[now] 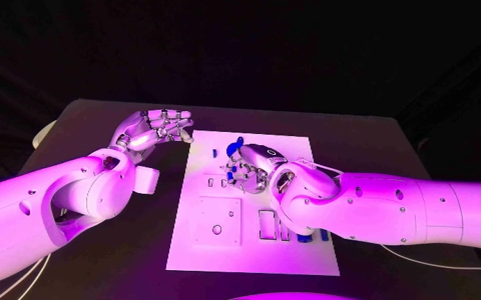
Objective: Assemble the parts on the task board
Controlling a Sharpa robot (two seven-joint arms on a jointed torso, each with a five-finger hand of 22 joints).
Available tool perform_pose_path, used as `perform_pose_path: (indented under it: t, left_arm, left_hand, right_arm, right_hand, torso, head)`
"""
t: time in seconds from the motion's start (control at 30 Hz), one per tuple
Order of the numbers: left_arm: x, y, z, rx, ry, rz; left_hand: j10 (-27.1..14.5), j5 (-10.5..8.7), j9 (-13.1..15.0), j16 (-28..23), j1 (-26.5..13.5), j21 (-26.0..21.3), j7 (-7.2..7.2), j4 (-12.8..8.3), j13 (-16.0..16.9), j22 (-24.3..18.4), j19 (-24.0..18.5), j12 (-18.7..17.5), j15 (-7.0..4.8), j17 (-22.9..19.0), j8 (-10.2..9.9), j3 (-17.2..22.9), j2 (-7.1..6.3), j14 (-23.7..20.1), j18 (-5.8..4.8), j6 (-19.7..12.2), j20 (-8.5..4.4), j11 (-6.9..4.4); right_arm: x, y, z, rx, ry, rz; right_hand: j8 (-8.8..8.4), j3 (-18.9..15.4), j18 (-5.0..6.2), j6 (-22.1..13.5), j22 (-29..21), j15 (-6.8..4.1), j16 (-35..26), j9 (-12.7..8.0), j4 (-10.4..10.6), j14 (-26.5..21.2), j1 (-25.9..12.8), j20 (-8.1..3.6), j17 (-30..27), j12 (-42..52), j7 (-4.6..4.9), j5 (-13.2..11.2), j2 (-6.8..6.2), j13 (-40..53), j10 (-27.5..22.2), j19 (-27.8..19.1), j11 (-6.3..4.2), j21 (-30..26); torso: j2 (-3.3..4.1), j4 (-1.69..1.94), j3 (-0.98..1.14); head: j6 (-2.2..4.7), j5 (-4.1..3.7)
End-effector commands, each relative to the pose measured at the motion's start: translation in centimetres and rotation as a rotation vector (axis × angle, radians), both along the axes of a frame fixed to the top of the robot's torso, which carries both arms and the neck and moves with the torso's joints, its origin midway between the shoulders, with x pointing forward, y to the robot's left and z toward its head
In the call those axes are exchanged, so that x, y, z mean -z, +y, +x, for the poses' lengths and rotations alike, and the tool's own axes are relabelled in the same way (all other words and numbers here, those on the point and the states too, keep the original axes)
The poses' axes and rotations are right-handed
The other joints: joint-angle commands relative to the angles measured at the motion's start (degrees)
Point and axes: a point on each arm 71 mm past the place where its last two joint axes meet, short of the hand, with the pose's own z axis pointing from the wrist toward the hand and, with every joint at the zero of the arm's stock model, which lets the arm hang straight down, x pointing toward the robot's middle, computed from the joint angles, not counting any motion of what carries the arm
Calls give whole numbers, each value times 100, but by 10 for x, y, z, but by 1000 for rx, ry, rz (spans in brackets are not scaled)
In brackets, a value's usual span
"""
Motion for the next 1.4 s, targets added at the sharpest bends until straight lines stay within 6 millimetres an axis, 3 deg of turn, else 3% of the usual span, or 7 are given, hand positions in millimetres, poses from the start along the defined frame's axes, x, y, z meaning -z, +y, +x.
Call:
perform_pose_path:
  t: [0.03, 0.47, 1.4]
  left_arm:
    - [-2, -2, 0, 13, -9, -12]
    - [-2, -2, 0, 15, -7, -12]
    - [-1, -2, 0, 17, -5, -11]
  left_hand:
    - [-19, 19, -2, 22, -36, 32, 54, 29, -3, 8, -39, 2, 4, 8, -20, -12, 2, -27, 27, -46, 14, 5]
    - [-19, 19, -2, 22, -36, 32, 54, 29, -3, 8, -39, 2, 4, 8, -20, -12, 2, -27, 27, -46, 14, 5]
    - [-20, 19, -1, 27, -44, 43, 54, 28, -1, 15, -51, 3, 3, 13, -20, -12, 8, -29, 32, -46, 18, 4]
  right_arm:
    - [4, 2, -1, 2, -21, -58]
    - [15, 10, -4, -8, -13, -96]
    - [20, 8, -1, 10, -39, -137]
  right_hand:
    - [75, 35, -82, 26, 1509, -4, -10, 93, 3, 580, -61, -24, 1437, 9, -4, 12, -22, 523, 7, 599, -19, 31]
    - [109, 17, -82, 33, 1509, -13, -15, 103, 1, 578, -143, -32, 1429, 31, -15, 16, -115, 539, 30, 599, -28, 31]
    - [150, -29, -82, 28, 1509, -23, -24, 107, 33, 575, -326, -45, 1413, 42, -23, 43, -263, 550, 50, 599, -37, 31]
  torso:
    - [7, 2, 5]
    - [12, 1, 11]
    - [3, -4, -11]
  head:
    - [-9, 20]
    - [-52, 39]
    - [-75, -21]
